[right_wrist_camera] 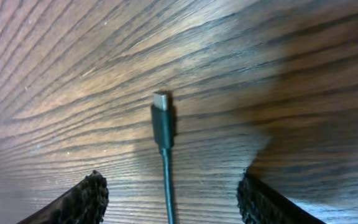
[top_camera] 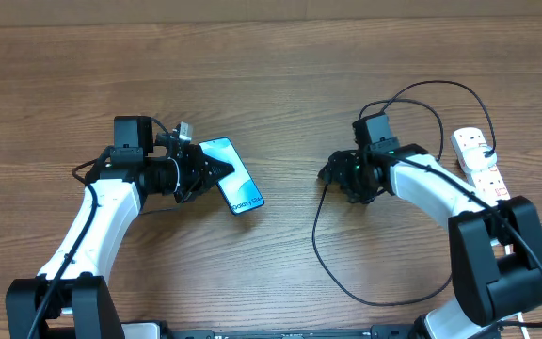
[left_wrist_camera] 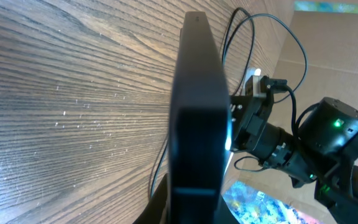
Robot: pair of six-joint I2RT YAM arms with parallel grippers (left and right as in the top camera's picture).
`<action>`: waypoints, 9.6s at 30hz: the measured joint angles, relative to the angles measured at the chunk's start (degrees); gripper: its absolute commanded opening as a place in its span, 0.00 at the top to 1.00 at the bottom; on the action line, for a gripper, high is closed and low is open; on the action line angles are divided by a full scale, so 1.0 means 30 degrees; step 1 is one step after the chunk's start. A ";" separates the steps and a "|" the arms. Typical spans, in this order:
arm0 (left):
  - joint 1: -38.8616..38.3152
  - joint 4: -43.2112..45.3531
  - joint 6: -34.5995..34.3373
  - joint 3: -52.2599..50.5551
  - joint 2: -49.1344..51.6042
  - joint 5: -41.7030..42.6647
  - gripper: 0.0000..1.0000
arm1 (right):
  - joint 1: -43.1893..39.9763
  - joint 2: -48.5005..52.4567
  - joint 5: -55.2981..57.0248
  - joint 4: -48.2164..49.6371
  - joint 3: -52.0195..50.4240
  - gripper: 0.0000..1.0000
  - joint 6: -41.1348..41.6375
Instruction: Plug charger to phone and switch on socket
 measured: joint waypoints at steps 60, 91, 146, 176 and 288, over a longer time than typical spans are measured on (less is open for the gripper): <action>0.0000 -0.0656 -0.0007 0.0000 0.0000 0.0233 0.96 | 0.3665 0.2783 0.7555 -0.2324 0.3912 0.57 0.1355; 0.0000 -0.0503 0.0000 0.0000 0.0000 0.0226 0.96 | 0.3665 0.2805 0.7461 -0.3657 0.4080 0.96 0.1260; -0.1370 1.7930 -0.5785 0.0000 0.5034 1.0885 0.96 | 0.7577 -1.0018 -0.3002 -0.2135 -0.2302 0.96 -0.3585; 0.1545 1.3245 -0.2135 0.0007 0.5034 0.9267 0.96 | 0.8233 -0.2288 0.3184 -0.1370 -0.0823 0.56 -0.3111; 0.2652 1.1497 0.0175 0.0007 0.5034 1.1315 0.96 | 0.3861 -0.4648 -0.8058 -0.7359 0.3563 0.96 -0.9806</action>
